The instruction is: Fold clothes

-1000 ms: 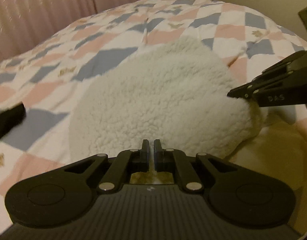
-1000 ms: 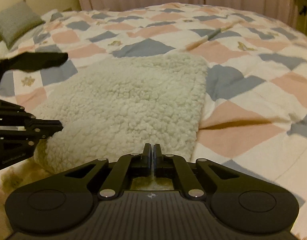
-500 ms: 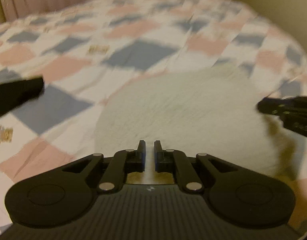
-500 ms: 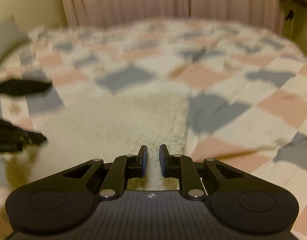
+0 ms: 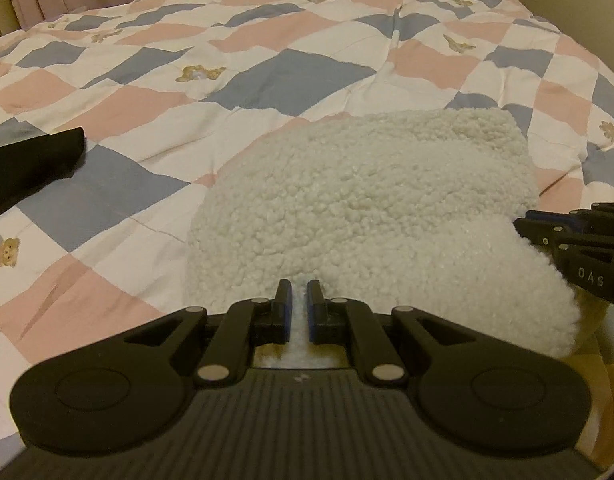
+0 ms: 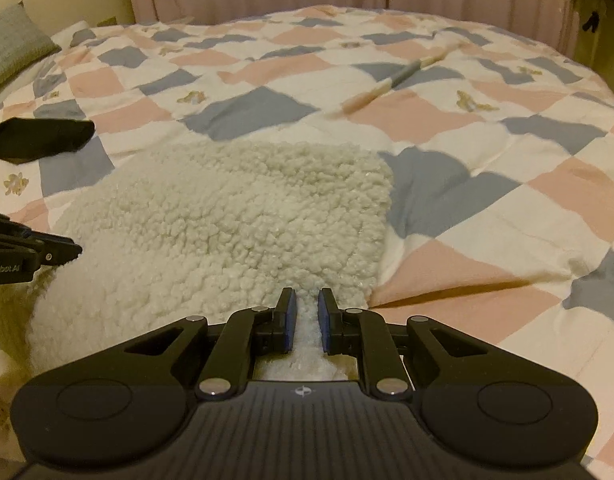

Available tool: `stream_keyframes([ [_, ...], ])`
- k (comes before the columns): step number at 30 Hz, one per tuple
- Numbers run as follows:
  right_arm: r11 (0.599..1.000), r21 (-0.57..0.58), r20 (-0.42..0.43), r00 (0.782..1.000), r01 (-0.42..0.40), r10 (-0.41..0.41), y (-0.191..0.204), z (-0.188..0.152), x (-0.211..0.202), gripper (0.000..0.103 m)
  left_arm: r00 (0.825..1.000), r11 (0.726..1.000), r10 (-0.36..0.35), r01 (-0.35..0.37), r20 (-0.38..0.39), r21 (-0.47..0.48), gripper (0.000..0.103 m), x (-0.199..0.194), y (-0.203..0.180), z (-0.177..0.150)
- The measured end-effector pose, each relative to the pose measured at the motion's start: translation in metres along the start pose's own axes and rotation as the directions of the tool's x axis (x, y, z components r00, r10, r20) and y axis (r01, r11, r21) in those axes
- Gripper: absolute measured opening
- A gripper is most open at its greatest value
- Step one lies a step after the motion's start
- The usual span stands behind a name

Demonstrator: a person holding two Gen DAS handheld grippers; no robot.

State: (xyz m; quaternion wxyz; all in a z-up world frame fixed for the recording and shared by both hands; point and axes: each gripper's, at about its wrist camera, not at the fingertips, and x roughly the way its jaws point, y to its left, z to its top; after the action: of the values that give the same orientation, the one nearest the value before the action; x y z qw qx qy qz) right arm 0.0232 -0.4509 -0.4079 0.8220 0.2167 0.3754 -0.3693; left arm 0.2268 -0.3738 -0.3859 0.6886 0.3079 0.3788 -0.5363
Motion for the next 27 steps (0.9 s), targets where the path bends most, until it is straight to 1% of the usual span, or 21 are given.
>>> stream_keyframes([
  [2,1.000,0.008,0.047,0.999,0.008,-0.009,0.002,0.003,-0.019,0.016,0.999,1.000,-0.020,0.020,0.031,-0.018,0.006,-0.016,0.004,-0.001],
  [4,1.000,0.015,0.094,0.996,-0.002,0.000,0.005,0.002,-0.043,0.016,0.997,0.999,-0.039,0.041,0.063,-0.024,0.006,-0.034,0.010,-0.005],
  [6,0.999,0.023,0.126,0.992,-0.023,0.020,0.007,-0.003,-0.065,0.016,0.996,0.998,-0.049,0.051,0.070,-0.024,0.006,-0.045,0.014,-0.010],
  [8,0.999,0.034,0.100,0.994,-0.042,0.038,0.008,-0.010,-0.070,0.017,0.998,0.998,-0.048,0.050,0.046,-0.029,0.006,-0.043,0.016,-0.017],
  [11,0.999,0.028,0.028,0.999,-0.043,0.043,0.009,-0.023,-0.049,0.017,0.999,0.998,-0.032,0.030,-0.028,-0.052,0.009,-0.021,0.017,-0.027],
  [12,0.999,0.023,0.020,0.999,-0.048,0.047,0.009,-0.024,-0.044,0.017,0.999,0.998,-0.034,0.032,-0.036,-0.060,0.009,-0.016,0.016,-0.028],
  [14,0.998,0.015,0.017,0.998,-0.054,0.054,0.008,-0.019,-0.042,0.018,0.999,0.999,-0.015,0.014,-0.029,-0.041,0.009,-0.018,0.012,-0.026],
  [16,0.996,0.038,0.033,0.997,-0.076,0.075,0.003,-0.011,-0.050,0.027,1.000,1.000,0.000,-0.001,-0.011,-0.021,0.010,-0.027,0.010,-0.022],
  [17,0.995,0.062,0.047,0.996,-0.084,0.082,-0.002,-0.009,-0.057,0.039,1.000,1.000,0.001,-0.002,-0.005,-0.018,0.010,-0.034,0.012,-0.021],
  [18,0.992,0.086,0.056,0.995,-0.090,0.085,-0.007,-0.007,-0.063,0.046,1.000,1.000,0.004,-0.004,-0.003,-0.017,0.012,-0.040,0.013,-0.019],
  [20,0.982,0.148,0.063,0.992,-0.118,0.110,-0.022,-0.006,-0.074,0.046,1.000,1.000,0.006,-0.006,-0.007,-0.031,0.015,-0.051,0.019,-0.018],
  [21,0.974,0.181,0.055,0.991,-0.134,0.125,-0.029,-0.005,-0.078,0.051,1.000,0.999,0.005,-0.005,-0.011,-0.041,0.017,-0.055,0.023,-0.017],
  [22,0.963,0.221,0.042,0.988,-0.152,0.146,-0.039,-0.005,-0.080,0.056,1.000,0.999,0.003,-0.004,-0.014,-0.051,0.023,-0.060,0.027,-0.017],
  [23,0.947,0.269,0.026,0.984,-0.176,0.175,-0.050,-0.006,-0.080,0.067,1.000,0.998,0.002,-0.003,-0.018,-0.060,0.034,-0.065,0.031,-0.016],
  [24,0.927,0.315,0.019,0.978,-0.205,0.209,-0.061,-0.007,-0.080,0.069,1.000,0.997,-0.011,0.009,-0.024,-0.081,0.037,-0.067,0.037,-0.017],
  [25,0.899,0.366,0.023,0.968,-0.242,0.251,-0.073,-0.010,-0.079,0.069,0.999,0.993,-0.037,0.033,-0.033,-0.112,0.042,-0.067,0.045,-0.017],
  [27,0.825,0.473,0.036,0.942,-0.310,0.333,-0.098,-0.014,-0.074,0.073,0.994,0.974,-0.101,0.090,-0.043,-0.209,0.043,-0.065,0.065,-0.020],
])
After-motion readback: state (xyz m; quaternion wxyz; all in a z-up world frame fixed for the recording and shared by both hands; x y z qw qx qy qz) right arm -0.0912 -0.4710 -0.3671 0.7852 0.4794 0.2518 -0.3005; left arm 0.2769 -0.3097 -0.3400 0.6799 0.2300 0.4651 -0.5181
